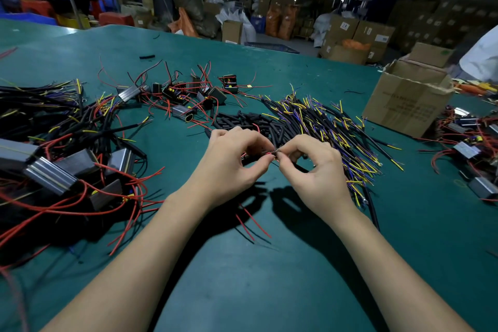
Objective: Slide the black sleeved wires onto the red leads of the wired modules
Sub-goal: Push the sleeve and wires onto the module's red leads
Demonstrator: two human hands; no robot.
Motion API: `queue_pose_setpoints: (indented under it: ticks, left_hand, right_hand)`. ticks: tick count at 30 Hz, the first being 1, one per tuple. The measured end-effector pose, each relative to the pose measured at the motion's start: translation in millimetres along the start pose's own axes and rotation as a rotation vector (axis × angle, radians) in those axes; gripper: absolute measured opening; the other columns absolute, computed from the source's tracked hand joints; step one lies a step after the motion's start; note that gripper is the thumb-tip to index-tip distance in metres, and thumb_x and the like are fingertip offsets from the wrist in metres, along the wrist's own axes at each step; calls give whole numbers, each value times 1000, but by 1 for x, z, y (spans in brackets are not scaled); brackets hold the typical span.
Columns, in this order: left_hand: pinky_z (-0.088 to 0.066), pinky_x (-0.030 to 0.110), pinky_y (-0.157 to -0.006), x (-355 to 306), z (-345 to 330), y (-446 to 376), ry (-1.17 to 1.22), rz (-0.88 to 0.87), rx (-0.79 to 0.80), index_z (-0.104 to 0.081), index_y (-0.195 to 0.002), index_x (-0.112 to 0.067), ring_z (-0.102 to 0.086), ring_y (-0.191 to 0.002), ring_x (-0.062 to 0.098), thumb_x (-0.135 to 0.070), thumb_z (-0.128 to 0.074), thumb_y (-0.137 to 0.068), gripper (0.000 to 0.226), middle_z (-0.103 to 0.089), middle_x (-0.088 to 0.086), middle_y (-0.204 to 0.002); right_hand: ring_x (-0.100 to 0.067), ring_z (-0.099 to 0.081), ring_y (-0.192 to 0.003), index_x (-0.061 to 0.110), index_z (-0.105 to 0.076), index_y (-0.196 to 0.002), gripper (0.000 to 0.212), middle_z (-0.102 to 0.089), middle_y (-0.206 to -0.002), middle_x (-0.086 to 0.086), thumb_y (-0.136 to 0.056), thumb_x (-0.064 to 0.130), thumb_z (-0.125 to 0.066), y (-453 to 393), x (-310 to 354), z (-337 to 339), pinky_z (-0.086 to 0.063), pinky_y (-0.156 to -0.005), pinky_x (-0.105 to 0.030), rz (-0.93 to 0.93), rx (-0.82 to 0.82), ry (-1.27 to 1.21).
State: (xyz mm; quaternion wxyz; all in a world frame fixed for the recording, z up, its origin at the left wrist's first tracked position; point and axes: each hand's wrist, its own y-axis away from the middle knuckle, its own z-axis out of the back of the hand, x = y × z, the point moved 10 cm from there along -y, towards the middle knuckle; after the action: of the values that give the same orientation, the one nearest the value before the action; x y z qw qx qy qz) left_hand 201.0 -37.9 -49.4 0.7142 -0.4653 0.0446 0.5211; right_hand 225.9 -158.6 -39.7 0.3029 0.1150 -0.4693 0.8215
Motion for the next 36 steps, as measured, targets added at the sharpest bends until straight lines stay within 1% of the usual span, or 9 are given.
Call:
queue_pose_setpoints:
  ticks: [6, 11, 14, 19, 26, 29, 31, 34, 36]
  left_hand:
    - [-41, 37, -82, 2, -7, -1, 92, 49, 11, -63, -84, -20, -52, -85, 13, -21, -61, -90, 6, -56, -12, -81]
    - [-38, 41, -98, 23, -26, 2, 259, 319, 150, -55, -80, -33, -50, -96, 14, -29, -54, -95, 16, -56, -9, -89]
    - [-38, 37, -96, 19, -25, 3, 399, 334, 183, -59, -80, -28, -52, -95, 11, -25, -58, -93, 14, -56, -4, -94]
    - [-30, 43, -97, 0, -10, 0, -43, 43, 58, -68, -88, -23, -56, -99, 14, -30, -66, -82, 9, -60, -4, -94]
    - [-34, 41, -86, -9, -2, -1, -165, -61, 0, -70, -88, -19, -59, -81, 12, -27, -61, -87, 12, -65, -8, -84]
    - [-41, 33, -81, -2, 0, -1, 14, 48, -50, -70, -82, -17, -59, -73, 6, -20, -65, -87, 8, -66, -10, -76]
    - [-45, 26, -75, 7, 0, -2, 142, 170, -63, -70, -80, -15, -60, -69, 9, -13, -68, -85, 5, -68, -5, -73]
    - [-47, 27, -74, 16, -3, -3, 269, 283, -29, -67, -86, -14, -61, -73, 25, -15, -70, -83, 4, -69, 8, -76]
    - [-49, 36, -80, 16, -2, -3, 223, 260, -11, -67, -81, -17, -59, -68, 21, -26, -71, -82, 9, -68, 4, -71]
  right_hand:
    - [-23, -54, -67, 10, -59, -72, 10, -58, -76, 2, -82, 9, -60, 1, 16, 0, -37, -67, -38, 220, 30, 272]
    - [-27, -55, -61, 9, -58, -66, 16, -61, -73, -6, -81, 1, -60, 6, 38, 0, -42, -58, -37, 476, -82, 556]
    - [-26, -55, -65, 9, -59, -69, 13, -60, -75, -3, -81, 5, -60, 1, 23, 1, -40, -61, -37, 330, -23, 412]
    - [-8, -47, -61, 5, -60, -72, 9, -54, -68, 3, -80, 4, -63, 0, -16, -4, -35, -59, -16, -26, 119, -63]
    - [-2, -45, -54, 9, -59, -70, 17, -50, -64, 10, -80, -3, -65, 1, -14, -10, -30, -53, -7, -77, 151, -114]
    - [-6, -45, -59, 8, -59, -72, 12, -51, -68, 6, -81, 0, -64, 0, -6, -8, -31, -58, -12, -9, 153, -45]
    - [-14, -46, -64, 7, -58, -75, 9, -52, -74, 0, -83, 4, -61, 0, 3, -8, -39, -58, -27, 75, 161, 45]
    - [-26, -50, -65, 6, -59, -77, 8, -54, -80, -3, -85, 6, -58, 3, 14, -5, -46, -52, -40, 183, 112, 231]
    - [-27, -50, -64, 7, -59, -77, 8, -53, -79, -1, -85, 7, -59, 4, 13, -7, -46, -51, -41, 179, 114, 241]
